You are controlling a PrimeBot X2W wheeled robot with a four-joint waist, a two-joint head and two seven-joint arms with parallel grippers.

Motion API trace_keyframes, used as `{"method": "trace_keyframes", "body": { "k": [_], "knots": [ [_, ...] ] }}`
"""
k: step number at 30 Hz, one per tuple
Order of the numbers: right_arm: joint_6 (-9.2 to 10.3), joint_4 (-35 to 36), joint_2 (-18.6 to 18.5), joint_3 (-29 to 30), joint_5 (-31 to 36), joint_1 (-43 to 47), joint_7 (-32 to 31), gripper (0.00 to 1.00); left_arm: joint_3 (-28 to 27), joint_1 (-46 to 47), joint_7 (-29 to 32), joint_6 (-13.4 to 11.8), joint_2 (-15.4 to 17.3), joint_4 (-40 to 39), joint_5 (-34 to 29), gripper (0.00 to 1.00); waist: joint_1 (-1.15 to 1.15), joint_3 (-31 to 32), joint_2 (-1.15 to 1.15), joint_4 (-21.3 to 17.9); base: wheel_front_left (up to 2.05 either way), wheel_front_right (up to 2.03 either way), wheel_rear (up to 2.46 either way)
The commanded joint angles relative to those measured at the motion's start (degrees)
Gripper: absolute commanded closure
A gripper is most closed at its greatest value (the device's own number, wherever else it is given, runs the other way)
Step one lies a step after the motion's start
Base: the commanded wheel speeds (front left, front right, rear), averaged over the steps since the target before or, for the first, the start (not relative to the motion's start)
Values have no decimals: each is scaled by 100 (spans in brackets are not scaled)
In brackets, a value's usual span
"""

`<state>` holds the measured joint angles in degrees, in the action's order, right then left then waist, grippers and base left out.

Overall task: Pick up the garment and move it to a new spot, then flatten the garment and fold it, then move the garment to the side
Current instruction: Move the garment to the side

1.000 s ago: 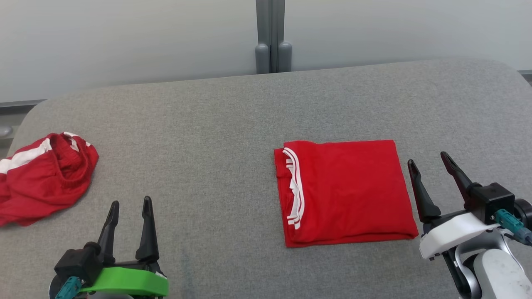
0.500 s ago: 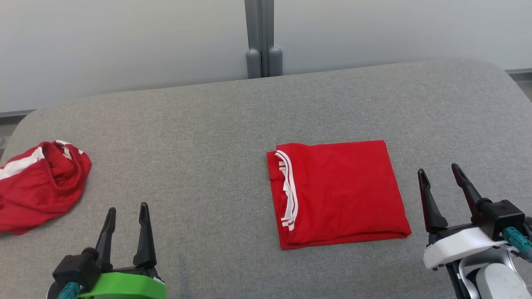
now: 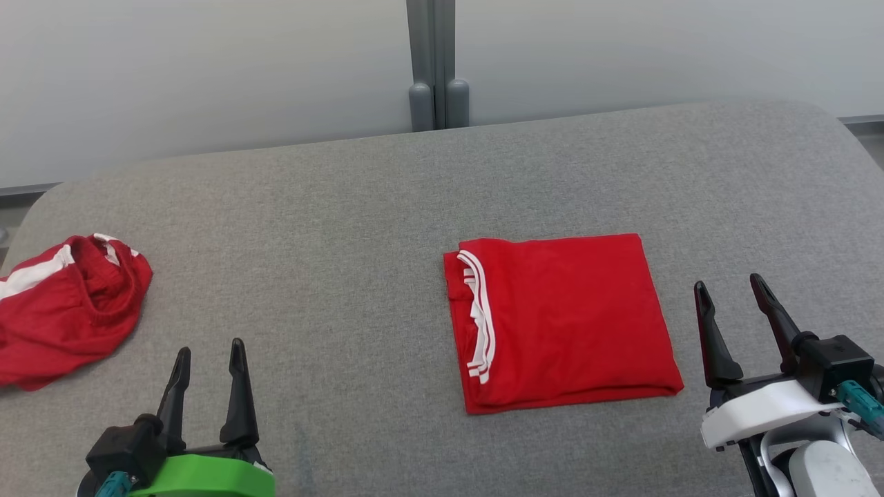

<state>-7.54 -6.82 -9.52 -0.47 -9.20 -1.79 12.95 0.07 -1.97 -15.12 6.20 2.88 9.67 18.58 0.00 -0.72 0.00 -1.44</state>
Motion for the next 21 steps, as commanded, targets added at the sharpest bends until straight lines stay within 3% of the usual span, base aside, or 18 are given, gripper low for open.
{"method": "trace_keyframes", "body": {
  "k": [1,17,21],
  "knots": [
    [11,29,3,9,-20,16,2,0,-4,-97,0,-24,5,-17,12,0,0,-10,0,8,0,0,0],
    [11,75,-42,-16,-40,-131,-103,0,-7,-33,0,-4,5,-99,9,0,0,-100,0,55,0,0,0],
    [11,-188,-148,-97,-249,-291,-733,0,-4,-10,0,0,5,-109,6,0,0,-133,0,83,0,0,0]
  ]
}}
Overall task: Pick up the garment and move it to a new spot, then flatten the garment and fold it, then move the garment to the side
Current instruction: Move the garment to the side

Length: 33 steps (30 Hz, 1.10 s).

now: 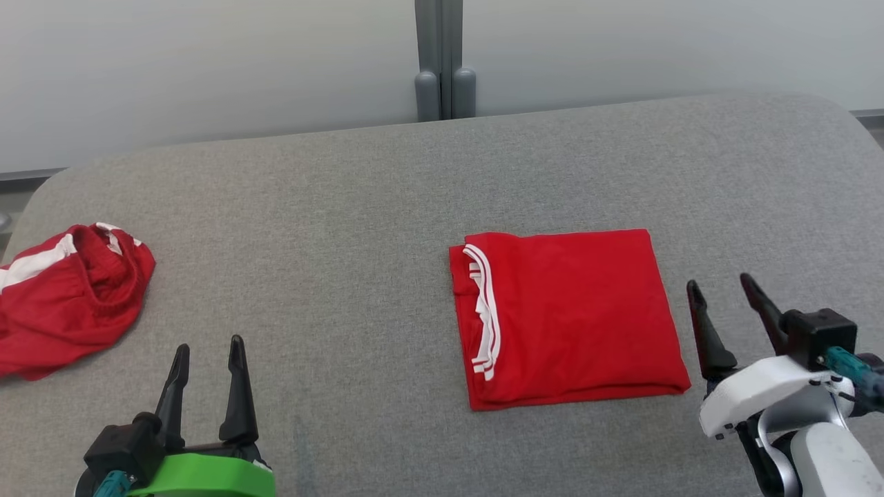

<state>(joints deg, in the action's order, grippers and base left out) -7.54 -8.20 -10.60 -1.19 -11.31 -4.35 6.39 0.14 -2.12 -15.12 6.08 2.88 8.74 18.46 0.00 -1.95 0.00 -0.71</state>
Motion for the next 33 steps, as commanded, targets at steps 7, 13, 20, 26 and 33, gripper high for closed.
{"method": "trace_keyframes", "body": {
  "k": [7,13,20,26,33],
  "knots": [
    [8,-618,-243,-27,-444,-651,-1605,0,71,151,0,34,6,-25,-12,0,0,-219,0,167,0,0,0],
    [9,-1289,-318,22,-672,-1023,-2397,0,103,246,0,36,6,-10,-26,0,0,-414,0,357,0,0,0],
    [9,-2008,-431,-139,-833,-1437,-2758,0,92,340,0,48,6,-63,-52,0,0,-615,0,552,0,0,0],
    [7,-2677,-438,-542,-1108,-1687,-3090,0,110,401,0,60,6,-55,-76,0,0,-692,0,581,0,0,0],
    [12,-2869,-881,-1306,-1253,-2105,-3340,100,93,422,0,67,6,-101,-89,0,0,-767,0,357,0,0,0]
  ]
}}
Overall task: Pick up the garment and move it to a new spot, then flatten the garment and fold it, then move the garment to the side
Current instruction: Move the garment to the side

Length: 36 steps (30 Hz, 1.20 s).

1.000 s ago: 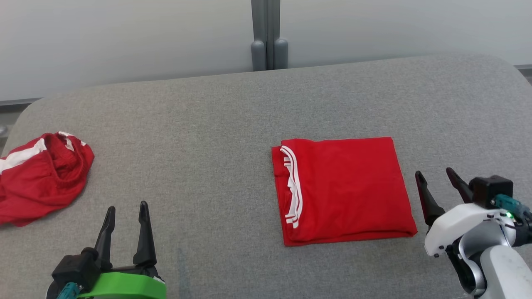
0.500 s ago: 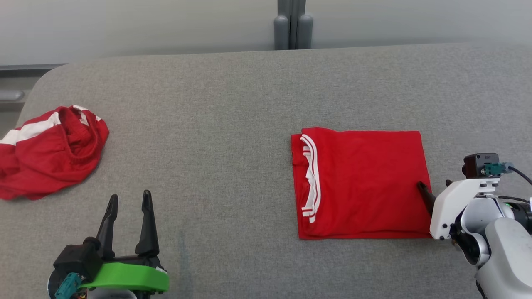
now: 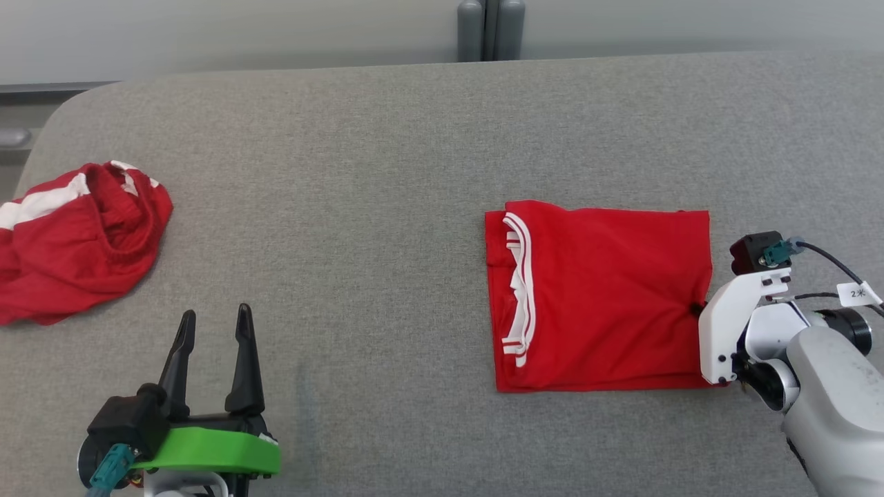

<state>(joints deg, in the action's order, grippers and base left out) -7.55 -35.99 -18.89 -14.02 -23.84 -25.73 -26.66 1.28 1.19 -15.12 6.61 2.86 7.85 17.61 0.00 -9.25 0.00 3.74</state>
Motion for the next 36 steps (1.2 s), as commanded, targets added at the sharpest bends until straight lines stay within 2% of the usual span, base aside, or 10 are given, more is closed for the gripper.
{"method": "trace_keyframes", "body": {
  "k": [1,12,19,28,36],
  "knots": [
    [14,-63,-135,-114,8,-51,-18,100,-24,93,0,17,8,-14,-8,0,0,-51,0,-141,0,0,0],
    [13,364,-1289,-942,33,-1444,151,100,-78,379,0,45,63,-177,-148,0,0,-612,0,-981,0,0,0],
    [13,177,-1858,-928,-51,-2155,384,100,-79,712,0,51,207,-271,-311,0,0,-1123,0,-1442,0,0,0],
    [13,-543,-1983,-487,153,-2607,1141,100,-62,945,127,21,533,-587,-528,0,0,-1758,0,-1840,0,0,0],
    [13,-1216,-1908,-184,685,-2896,1936,100,-4,989,395,15,737,-1032,-597,0,0,-2065,0,-1890,0,0,0]
  ]
}}
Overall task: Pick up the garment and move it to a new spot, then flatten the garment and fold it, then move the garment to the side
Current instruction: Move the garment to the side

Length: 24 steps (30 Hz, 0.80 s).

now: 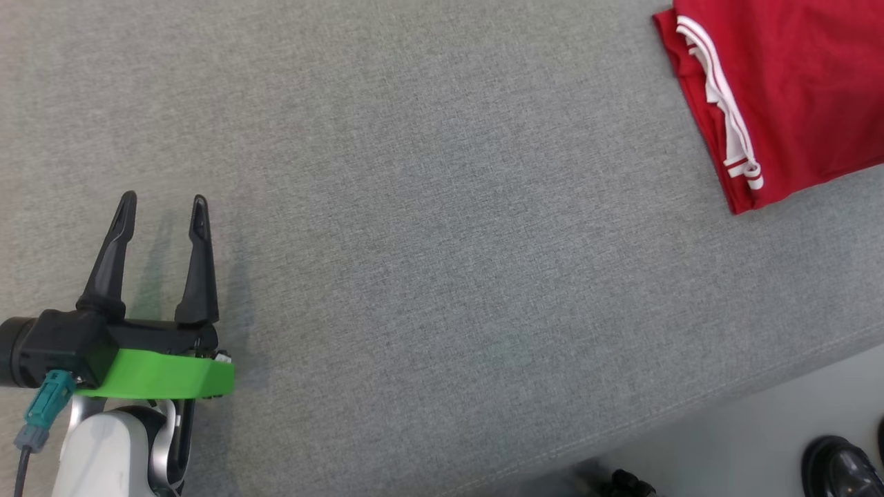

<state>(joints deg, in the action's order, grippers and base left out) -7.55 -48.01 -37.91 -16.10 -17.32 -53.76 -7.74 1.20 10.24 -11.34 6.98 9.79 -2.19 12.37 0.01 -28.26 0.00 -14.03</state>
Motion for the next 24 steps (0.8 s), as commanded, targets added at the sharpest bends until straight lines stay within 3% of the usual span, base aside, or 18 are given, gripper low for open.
{"method": "trace_keyframes", "body": {
  "k": [1,4,5,6,7,16,24],
  "knots": [
    [13,-92,9,23,134,-125,133,100,3,71,41,-22,64,-75,-70,0,-1,-175,0,-99,0,0,0],
    [13,-273,44,52,343,-217,392,100,30,32,82,-17,93,-157,-35,0,-1,-191,0,-42,0,0,0],
    [13,-328,55,48,427,-243,493,83,40,20,94,-17,95,-174,-20,0,-1,-189,0,-18,0,0,0],
    [13,-373,57,54,498,-269,570,52,49,13,100,-21,91,-185,-9,0,-1,-185,0,4,0,0,0],
    [13,-429,63,42,592,-296,654,0,58,6,95,-33,79,-187,4,0,-1,-172,0,33,0,0,0],
    [13,-574,67,18,1274,-298,1610,0,178,-56,-75,-54,-98,72,126,0,-1,191,0,344,0,0,0],
    [13,-346,536,353,754,519,2189,0,143,-323,-301,-97,-300,534,328,0,-1,1019,0,706,0,0,0]
  ]
}}
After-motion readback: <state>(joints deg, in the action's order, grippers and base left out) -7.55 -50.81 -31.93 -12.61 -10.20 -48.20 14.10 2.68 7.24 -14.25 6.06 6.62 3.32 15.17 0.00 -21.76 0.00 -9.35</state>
